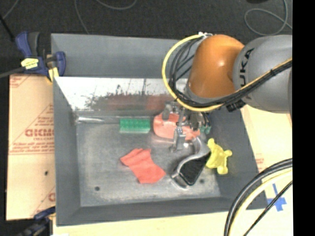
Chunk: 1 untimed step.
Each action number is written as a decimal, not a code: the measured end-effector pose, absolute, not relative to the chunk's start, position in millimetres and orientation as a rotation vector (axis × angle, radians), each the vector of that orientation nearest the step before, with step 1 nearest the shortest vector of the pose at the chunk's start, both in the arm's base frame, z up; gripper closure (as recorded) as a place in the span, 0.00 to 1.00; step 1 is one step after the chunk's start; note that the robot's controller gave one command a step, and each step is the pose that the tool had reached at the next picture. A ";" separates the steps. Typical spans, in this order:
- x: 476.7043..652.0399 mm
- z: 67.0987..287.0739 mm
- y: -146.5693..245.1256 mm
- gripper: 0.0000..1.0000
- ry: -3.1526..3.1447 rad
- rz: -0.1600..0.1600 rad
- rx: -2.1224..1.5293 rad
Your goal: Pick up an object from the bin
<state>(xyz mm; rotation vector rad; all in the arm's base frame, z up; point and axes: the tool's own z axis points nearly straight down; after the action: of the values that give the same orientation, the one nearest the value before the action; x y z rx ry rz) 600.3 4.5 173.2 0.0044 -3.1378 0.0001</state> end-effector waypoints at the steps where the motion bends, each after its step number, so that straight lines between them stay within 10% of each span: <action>1: 601.8 178.3 4.5 0.00 -3.146 0.000 0.004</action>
Offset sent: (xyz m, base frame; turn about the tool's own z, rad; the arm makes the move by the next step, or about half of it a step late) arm -0.0356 0.1048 0.0820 -0.2241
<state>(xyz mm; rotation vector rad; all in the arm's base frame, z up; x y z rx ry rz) 601.8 4.5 178.3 0.0043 -3.1459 0.0000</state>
